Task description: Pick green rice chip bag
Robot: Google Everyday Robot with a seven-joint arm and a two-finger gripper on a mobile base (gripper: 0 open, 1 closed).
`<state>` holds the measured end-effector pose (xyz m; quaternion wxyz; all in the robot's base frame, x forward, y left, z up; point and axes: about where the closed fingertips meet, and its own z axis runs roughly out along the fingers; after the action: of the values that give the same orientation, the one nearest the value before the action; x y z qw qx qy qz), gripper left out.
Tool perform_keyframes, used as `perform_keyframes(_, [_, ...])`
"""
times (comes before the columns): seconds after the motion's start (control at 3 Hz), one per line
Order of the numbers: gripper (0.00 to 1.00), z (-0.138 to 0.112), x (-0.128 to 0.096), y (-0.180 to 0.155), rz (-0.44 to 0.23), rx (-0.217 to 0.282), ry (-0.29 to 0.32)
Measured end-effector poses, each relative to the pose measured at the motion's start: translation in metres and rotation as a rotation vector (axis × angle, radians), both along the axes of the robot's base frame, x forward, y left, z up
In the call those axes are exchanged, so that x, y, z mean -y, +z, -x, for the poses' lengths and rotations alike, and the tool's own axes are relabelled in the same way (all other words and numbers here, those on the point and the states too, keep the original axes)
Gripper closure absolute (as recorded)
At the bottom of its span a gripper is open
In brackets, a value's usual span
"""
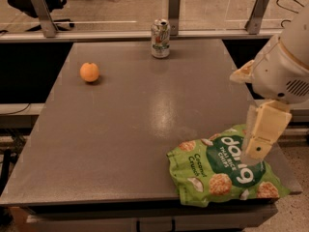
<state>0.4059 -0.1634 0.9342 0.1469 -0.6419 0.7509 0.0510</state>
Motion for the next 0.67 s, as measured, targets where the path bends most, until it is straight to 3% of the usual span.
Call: perform_keyframes(0.67, [0.00,0.032,-0.029,-0.050,-0.079,-0.083,0.092])
